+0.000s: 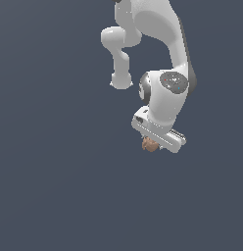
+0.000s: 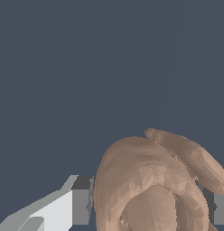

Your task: Pick up the object and move it to a goal position.

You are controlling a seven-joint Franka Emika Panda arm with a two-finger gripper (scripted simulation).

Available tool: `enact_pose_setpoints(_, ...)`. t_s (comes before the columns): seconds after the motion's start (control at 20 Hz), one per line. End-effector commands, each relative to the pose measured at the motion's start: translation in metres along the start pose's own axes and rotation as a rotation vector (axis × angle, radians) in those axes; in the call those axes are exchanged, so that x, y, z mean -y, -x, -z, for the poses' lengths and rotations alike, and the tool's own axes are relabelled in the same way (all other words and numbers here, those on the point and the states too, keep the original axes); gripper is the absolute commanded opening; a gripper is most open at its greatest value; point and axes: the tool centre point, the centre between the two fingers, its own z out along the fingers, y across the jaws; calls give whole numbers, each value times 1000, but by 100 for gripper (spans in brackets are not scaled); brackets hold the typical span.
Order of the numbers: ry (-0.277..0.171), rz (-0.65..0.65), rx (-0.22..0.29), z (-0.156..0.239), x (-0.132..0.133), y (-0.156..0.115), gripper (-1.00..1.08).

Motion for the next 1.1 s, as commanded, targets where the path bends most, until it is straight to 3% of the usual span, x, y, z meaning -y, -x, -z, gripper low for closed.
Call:
enact_pose_setpoints(0.0,-1,0,0,24,1,17,-100)
enact_pose_setpoints(0.6,0,0,-2,139,9,96,-100)
enact_pose_setpoints(1.05,0,0,-2,190,14,130,-100)
